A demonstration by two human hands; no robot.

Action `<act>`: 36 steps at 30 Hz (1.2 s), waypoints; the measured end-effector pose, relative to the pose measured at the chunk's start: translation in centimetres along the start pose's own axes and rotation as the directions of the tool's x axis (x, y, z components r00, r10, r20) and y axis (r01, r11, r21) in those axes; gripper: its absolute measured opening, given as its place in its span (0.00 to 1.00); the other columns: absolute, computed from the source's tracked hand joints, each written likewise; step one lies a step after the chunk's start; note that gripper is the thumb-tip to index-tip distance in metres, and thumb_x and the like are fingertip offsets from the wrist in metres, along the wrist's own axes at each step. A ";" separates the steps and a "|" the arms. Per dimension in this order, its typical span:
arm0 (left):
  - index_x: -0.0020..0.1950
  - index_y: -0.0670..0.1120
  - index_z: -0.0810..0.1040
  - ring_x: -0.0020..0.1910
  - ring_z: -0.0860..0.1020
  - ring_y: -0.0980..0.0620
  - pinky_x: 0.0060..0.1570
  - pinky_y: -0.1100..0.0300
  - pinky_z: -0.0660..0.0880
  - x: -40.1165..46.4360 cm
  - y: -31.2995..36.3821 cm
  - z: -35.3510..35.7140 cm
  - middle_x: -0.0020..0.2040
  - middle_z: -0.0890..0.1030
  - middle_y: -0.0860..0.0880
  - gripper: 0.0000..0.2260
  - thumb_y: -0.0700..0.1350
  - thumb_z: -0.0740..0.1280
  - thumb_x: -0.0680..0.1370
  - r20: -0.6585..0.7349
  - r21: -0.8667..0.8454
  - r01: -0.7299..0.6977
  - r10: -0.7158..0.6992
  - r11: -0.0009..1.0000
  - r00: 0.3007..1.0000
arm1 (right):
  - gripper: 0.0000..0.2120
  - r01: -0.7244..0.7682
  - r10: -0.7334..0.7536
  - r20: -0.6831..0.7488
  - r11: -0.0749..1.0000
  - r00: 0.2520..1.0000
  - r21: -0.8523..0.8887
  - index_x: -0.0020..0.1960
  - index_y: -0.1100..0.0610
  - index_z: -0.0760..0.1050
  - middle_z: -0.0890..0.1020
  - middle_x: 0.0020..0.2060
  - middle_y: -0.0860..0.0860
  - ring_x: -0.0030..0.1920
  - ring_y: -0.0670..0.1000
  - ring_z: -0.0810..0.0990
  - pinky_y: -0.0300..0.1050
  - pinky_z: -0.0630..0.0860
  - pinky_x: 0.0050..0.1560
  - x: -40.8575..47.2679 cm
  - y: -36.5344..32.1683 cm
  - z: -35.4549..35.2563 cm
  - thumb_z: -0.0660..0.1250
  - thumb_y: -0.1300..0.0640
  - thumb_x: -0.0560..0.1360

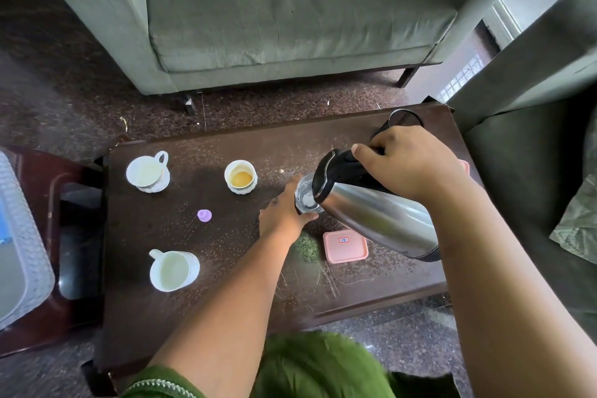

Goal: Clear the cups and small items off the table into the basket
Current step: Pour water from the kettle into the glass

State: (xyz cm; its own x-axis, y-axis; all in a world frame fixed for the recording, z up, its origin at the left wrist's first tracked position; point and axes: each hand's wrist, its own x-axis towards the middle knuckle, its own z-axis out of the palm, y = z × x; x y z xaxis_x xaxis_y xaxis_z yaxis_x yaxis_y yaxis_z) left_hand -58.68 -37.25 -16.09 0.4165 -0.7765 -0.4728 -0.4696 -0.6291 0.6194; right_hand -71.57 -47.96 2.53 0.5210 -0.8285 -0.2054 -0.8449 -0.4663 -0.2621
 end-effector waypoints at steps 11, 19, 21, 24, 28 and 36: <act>0.73 0.60 0.58 0.66 0.73 0.43 0.62 0.46 0.71 -0.1 0.3 -0.2 0.66 0.76 0.50 0.35 0.56 0.73 0.71 0.004 0.008 0.003 -0.004 1.000 1.000 | 0.22 -0.006 0.006 0.010 1.000 1.000 -0.020 0.31 0.57 0.71 0.73 0.28 0.53 0.40 0.61 0.76 0.43 0.65 0.36 0.2 -0.1 0.2 0.58 0.42 0.76; 0.72 0.62 0.58 0.64 0.75 0.45 0.61 0.45 0.72 -0.1 0.2 -0.2 0.65 0.78 0.53 0.35 0.57 0.73 0.70 0.011 -0.018 0.018 -0.018 1.000 1.000 | 0.23 -0.008 0.008 -0.004 1.000 1.000 -0.030 0.32 0.59 0.72 0.74 0.28 0.53 0.39 0.61 0.76 0.41 0.61 0.29 0.3 -0.1 0.1 0.58 0.42 0.75; 0.72 0.62 0.58 0.63 0.76 0.46 0.60 0.47 0.73 -0.1 0.2 -0.2 0.64 0.78 0.53 0.35 0.57 0.73 0.70 0.010 -0.021 0.015 -0.015 1.000 1.000 | 0.23 -0.004 0.003 -0.012 0.999 1.000 -0.034 0.34 0.59 0.74 0.75 0.29 0.53 0.39 0.61 0.76 0.41 0.61 0.29 0.3 0.0 0.1 0.58 0.41 0.75; 0.72 0.63 0.57 0.62 0.76 0.46 0.60 0.48 0.73 -0.2 0.3 -0.2 0.65 0.77 0.53 0.36 0.57 0.73 0.70 0.010 -0.021 0.018 -0.018 1.000 1.000 | 0.22 -0.005 0.004 -0.010 0.999 1.000 -0.033 0.33 0.58 0.73 0.75 0.29 0.53 0.39 0.61 0.76 0.43 0.63 0.32 0.2 0.1 0.2 0.58 0.41 0.75; 0.73 0.61 0.57 0.62 0.76 0.46 0.61 0.48 0.72 -0.2 0.2 0.0 0.66 0.77 0.52 0.36 0.57 0.73 0.70 0.014 -0.008 0.025 -0.025 1.000 1.000 | 0.23 -0.012 0.012 -0.004 1.000 1.000 -0.021 0.30 0.58 0.70 0.74 0.28 0.53 0.37 0.61 0.76 0.41 0.61 0.29 -0.1 0.1 0.1 0.59 0.42 0.75; 0.72 0.61 0.58 0.64 0.75 0.45 0.61 0.47 0.72 -0.1 0.4 0.0 0.66 0.77 0.52 0.35 0.56 0.73 0.71 0.007 -0.012 0.019 -0.018 1.000 1.000 | 0.24 -0.012 0.012 -0.007 1.000 1.000 -0.011 0.28 0.56 0.67 0.71 0.26 0.52 0.37 0.61 0.75 0.42 0.61 0.30 -0.3 0.0 -0.3 0.59 0.42 0.75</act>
State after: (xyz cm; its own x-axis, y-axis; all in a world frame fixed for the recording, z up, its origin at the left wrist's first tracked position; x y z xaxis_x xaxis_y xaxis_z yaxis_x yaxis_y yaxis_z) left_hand -58.88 -37.40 -15.77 0.4195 -0.7650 -0.4887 -0.4525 -0.6429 0.6179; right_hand -71.74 -47.78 2.89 0.5104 -0.8359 -0.2019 -0.8522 -0.4602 -0.2491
